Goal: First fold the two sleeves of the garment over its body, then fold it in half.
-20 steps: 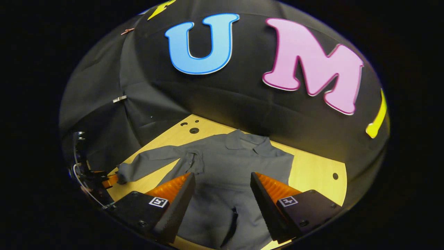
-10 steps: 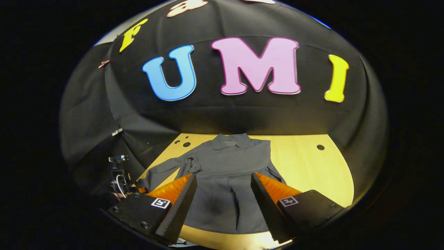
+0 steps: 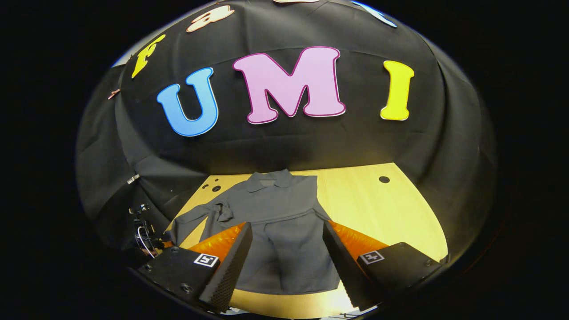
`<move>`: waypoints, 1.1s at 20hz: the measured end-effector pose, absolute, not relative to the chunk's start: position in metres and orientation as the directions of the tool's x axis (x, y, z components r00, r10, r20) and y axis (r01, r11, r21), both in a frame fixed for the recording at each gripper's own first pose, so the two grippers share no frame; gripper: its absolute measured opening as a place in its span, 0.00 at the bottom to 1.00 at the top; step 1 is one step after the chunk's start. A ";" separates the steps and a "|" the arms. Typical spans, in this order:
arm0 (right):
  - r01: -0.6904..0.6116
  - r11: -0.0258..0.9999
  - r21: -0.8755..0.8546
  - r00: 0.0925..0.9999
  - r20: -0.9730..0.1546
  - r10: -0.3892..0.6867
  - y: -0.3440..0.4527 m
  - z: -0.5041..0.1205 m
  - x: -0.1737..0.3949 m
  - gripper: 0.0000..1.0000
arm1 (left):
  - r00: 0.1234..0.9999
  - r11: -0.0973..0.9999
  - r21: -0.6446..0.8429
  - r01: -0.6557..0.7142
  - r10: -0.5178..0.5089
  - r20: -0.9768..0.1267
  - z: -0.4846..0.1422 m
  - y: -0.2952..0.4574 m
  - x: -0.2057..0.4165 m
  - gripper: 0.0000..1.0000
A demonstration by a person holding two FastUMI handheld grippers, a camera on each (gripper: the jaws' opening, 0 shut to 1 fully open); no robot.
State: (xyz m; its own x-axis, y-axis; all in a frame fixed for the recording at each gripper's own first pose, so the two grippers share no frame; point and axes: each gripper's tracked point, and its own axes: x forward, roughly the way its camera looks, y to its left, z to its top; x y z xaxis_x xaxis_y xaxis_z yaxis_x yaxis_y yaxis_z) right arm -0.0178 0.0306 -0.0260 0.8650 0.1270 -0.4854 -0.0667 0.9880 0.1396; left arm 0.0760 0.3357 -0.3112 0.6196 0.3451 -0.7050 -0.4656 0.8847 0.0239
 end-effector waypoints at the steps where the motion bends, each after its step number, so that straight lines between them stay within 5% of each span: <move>1: -0.073 0.988 0.140 0.862 -0.488 0.133 0.028 -0.027 -0.014 0.99 | 0.619 0.891 0.029 -0.454 0.338 -0.709 -0.311 0.332 0.077 0.51; 3: -0.086 0.987 0.138 0.859 -0.492 0.143 0.022 -0.031 -0.008 0.99 | 0.619 0.899 0.039 -0.437 0.332 -0.712 -0.309 0.326 0.082 0.37; 4: -0.090 0.987 0.133 0.857 -0.494 0.145 0.017 -0.033 -0.004 0.99 | 0.608 0.899 0.060 -0.435 0.342 -0.717 -0.310 0.326 0.084 0.13; 6: -0.098 0.987 0.125 0.857 -0.493 0.147 0.009 -0.036 0.002 0.99 | 0.600 0.907 0.085 -0.411 0.340 -0.724 -0.308 0.322 0.085 0.06; 22: -0.055 0.993 0.108 0.856 -0.506 0.103 -0.061 -0.065 0.019 0.99 | 0.788 0.921 0.008 -0.390 0.338 -0.515 -0.141 0.273 0.169 0.05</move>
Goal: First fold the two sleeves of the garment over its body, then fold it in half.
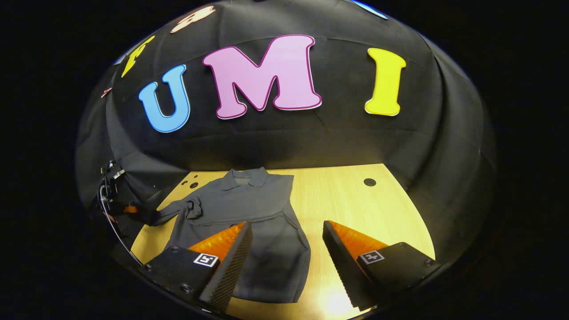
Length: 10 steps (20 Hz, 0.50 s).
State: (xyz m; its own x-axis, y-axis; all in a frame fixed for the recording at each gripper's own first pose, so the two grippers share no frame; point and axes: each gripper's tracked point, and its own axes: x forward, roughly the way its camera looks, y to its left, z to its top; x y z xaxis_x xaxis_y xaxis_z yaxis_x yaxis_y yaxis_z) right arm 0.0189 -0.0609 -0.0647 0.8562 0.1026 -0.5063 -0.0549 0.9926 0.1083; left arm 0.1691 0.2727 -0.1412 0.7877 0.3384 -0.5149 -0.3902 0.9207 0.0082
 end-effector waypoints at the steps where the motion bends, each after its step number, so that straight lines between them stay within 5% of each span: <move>1: -0.056 0.993 0.106 0.858 -0.504 0.102 -0.064 -0.066 0.019 0.99 | 0.803 0.926 -0.002 -0.378 0.327 -0.499 -0.131 0.262 0.179 0.05; 10: -0.062 0.994 0.085 0.857 -0.507 0.097 -0.095 -0.083 0.021 0.99 | 0.884 0.979 0.008 -0.204 0.187 -0.427 -0.072 0.125 0.264 0.05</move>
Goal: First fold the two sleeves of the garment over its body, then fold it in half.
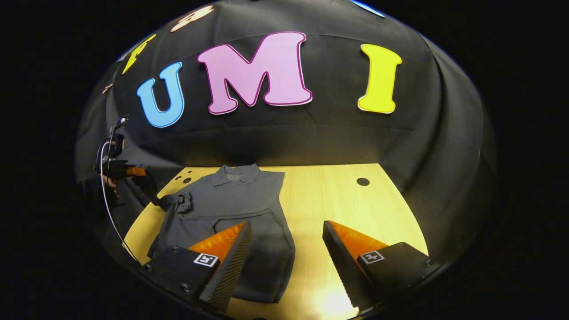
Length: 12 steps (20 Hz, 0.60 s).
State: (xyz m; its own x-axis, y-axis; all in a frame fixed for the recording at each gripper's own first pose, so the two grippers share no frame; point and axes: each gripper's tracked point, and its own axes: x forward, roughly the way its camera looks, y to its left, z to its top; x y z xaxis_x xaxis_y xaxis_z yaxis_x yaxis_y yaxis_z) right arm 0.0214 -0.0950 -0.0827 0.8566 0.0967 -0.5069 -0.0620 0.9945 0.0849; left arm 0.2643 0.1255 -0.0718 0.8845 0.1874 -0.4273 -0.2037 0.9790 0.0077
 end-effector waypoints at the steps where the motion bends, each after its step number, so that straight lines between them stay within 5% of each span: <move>1: -0.058 0.994 0.089 0.857 -0.507 0.095 -0.099 -0.083 0.022 0.99 | 0.888 0.983 0.003 -0.182 0.166 -0.429 -0.070 0.105 0.271 0.05; 12: -0.005 0.994 0.107 0.849 -0.524 0.060 -0.149 -0.097 0.025 0.99 | 0.873 0.993 -0.115 0.040 -0.090 -0.479 -0.107 -0.098 0.347 0.05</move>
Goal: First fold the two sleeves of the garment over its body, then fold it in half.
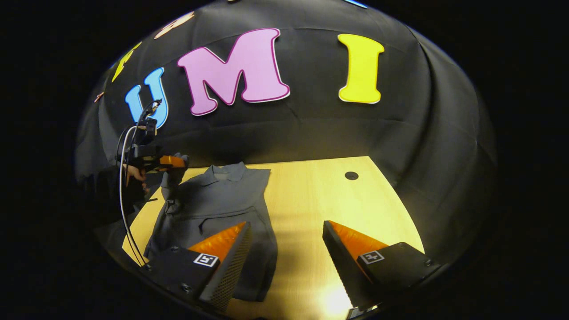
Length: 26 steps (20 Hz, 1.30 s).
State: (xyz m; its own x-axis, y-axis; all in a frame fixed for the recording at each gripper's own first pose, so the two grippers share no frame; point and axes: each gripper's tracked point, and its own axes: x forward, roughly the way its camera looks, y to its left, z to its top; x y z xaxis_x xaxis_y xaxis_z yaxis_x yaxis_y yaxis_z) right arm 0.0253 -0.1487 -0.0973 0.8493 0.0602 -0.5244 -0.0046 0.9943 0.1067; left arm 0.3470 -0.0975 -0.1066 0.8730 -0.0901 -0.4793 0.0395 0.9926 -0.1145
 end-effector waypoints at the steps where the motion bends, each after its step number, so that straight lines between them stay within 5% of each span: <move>1: 0.005 0.995 0.101 0.848 -0.528 0.050 -0.156 -0.099 0.024 0.99 | 0.868 0.991 -0.118 0.058 -0.109 -0.485 -0.112 -0.113 0.352 0.05; 11: 0.114 0.989 0.098 0.821 -0.570 -0.038 -0.204 -0.116 0.008 0.99 | 0.772 0.960 -0.111 0.255 -0.272 -0.575 -0.176 -0.235 0.373 0.08; 14: 0.128 0.986 0.103 0.818 -0.574 -0.046 -0.203 -0.118 0.006 0.99 | 0.759 0.959 -0.096 0.268 -0.272 -0.592 -0.184 -0.248 0.373 0.26; 15: 0.131 0.986 0.105 0.817 -0.574 -0.047 -0.202 -0.119 0.005 0.99 | 0.756 0.954 -0.118 0.275 -0.291 -0.587 -0.182 -0.252 0.370 0.23; 20: 0.138 0.984 0.113 0.817 -0.575 -0.049 -0.185 -0.119 -0.001 0.99 | 0.765 0.950 -0.149 0.274 -0.309 -0.566 -0.160 -0.223 0.344 0.95; 26: 0.129 0.981 0.144 0.775 -0.632 -0.009 -0.137 -0.141 -0.014 0.99 | 0.775 0.958 -0.103 0.269 -0.279 -0.567 -0.155 -0.128 0.264 0.96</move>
State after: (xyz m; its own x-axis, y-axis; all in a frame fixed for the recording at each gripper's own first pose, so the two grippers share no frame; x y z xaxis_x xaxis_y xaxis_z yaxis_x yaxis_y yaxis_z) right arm -0.0143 -0.1367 -0.1413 0.7751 -0.0087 -0.6318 0.1286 0.9811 0.1443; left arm 0.2642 -0.1281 -0.1554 0.7749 -0.2787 -0.5672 0.2690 0.9576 -0.1031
